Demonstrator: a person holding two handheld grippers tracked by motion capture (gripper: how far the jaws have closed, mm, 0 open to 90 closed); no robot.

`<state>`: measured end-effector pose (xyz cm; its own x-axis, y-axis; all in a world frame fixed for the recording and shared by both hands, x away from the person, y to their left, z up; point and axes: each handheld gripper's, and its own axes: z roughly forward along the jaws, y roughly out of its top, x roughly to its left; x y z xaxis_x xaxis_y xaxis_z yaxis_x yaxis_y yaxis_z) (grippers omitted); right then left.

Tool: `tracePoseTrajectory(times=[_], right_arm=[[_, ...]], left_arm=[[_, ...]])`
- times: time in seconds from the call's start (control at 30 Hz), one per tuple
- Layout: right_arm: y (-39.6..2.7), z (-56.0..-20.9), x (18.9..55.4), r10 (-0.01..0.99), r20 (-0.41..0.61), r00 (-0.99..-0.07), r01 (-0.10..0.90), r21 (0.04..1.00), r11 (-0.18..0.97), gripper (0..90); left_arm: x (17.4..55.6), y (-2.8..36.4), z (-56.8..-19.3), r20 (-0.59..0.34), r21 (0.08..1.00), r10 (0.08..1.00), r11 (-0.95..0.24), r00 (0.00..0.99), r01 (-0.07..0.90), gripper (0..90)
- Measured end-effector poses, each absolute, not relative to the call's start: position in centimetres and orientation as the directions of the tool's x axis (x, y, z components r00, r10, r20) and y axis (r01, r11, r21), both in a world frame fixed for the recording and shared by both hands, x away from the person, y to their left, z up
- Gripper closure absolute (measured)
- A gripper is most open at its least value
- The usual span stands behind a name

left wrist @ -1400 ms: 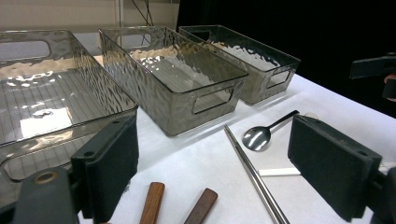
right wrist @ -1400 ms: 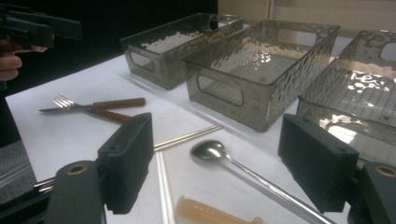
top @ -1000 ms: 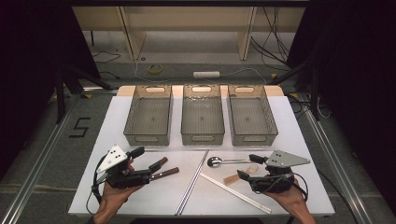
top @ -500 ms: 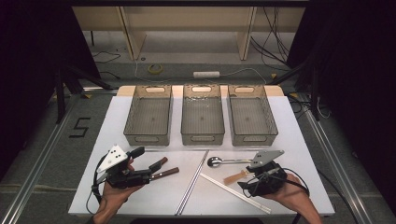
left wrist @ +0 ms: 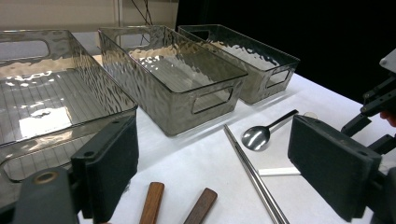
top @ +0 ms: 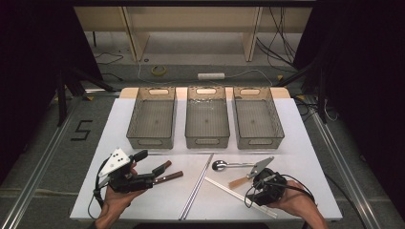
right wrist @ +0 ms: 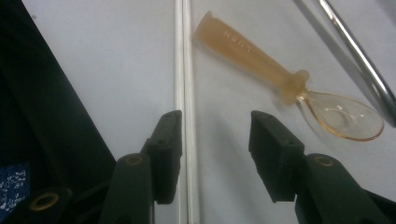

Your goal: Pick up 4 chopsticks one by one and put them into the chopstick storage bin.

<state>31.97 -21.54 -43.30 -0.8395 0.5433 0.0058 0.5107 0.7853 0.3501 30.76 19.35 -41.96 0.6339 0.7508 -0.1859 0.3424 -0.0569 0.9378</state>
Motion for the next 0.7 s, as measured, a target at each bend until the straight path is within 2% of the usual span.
tracePoseTrajectory(times=[0.17,0.7], right_arm=[[-21.2,-44.0,31.9,0.53,0.011,-0.848,0.508,0.305,0.805,60.3],[-21.2,-44.8,31.9,0.538,0.027,-0.842,0.527,0.253,0.811,71.0]], left_arm=[[30.8,19.4,-41.9,-0.185,0.938,0.75,-0.057,0.635,0.341,15.7],[30.7,19.3,-41.9,-0.18,0.94,0.747,-0.061,0.64,0.336,15.6]])
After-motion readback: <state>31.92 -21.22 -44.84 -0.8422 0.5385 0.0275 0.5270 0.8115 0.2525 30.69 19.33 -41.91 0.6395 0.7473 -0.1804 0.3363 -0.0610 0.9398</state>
